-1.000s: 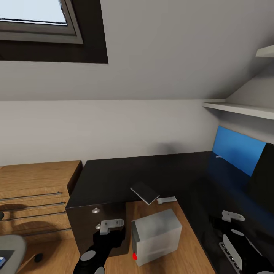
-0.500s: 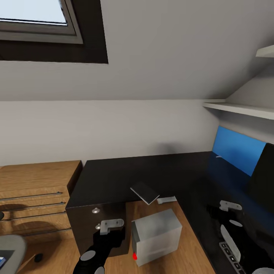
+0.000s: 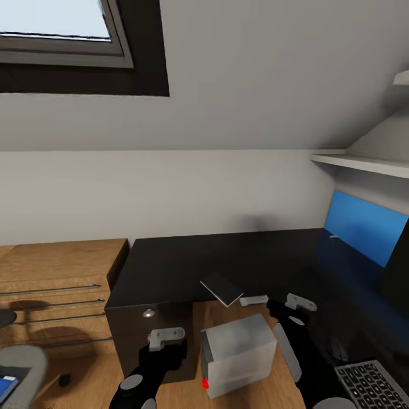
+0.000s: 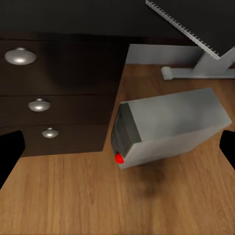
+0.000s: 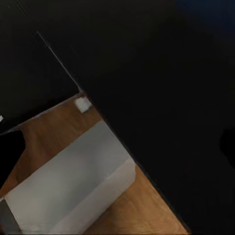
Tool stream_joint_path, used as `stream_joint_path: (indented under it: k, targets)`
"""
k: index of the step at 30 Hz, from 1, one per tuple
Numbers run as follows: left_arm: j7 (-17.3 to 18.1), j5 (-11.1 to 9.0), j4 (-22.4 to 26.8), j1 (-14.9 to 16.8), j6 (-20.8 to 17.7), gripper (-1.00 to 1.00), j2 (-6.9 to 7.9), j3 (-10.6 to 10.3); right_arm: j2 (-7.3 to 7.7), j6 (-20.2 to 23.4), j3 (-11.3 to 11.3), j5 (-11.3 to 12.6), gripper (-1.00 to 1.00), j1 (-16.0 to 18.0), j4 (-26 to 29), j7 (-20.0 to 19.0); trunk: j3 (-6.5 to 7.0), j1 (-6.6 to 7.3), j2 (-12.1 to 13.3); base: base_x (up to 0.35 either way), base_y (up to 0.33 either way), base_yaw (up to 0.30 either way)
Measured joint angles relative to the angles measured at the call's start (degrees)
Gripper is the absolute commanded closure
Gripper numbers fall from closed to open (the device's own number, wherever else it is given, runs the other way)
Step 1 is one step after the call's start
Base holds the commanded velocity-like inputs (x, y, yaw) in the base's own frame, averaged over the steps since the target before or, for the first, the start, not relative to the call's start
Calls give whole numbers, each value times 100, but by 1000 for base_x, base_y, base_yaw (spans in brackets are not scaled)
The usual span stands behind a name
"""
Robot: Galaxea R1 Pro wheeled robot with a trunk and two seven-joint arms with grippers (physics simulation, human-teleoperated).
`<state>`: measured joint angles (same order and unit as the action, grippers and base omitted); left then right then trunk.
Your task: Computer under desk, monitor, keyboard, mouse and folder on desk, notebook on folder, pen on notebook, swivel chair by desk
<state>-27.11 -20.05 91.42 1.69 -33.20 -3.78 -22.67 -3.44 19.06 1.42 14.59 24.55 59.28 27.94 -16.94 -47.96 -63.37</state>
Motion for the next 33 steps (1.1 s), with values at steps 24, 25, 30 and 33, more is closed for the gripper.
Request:
stream_joint_path:
  k: [24, 25, 30, 33]
  targets:
    - [-11, 17, -8, 1, 8, -100, -1, -9, -82, -29, -595, 26, -100, -7, -162, 53, -81, -1, 0, -153, 199, 181]
    - [-10, 17, -8, 1, 8, -100, -1, -10, -83, -29, -594, 29, -100, -7, -162, 53, -83, -1, 1, -37, 45, 16]
    - [-10, 18, -8, 1, 9, -100, -1, -10, -81, -28, -594, 40, -100, -7, -150, 59, -85, -1, 0, -57, 83, 15]
    - [-9, 18, -7, 0, 8, -100, -1, -4, -81, -30, -595, 26, -100, -6, -147, 61, -86, -2, 0, -180, 239, 166]
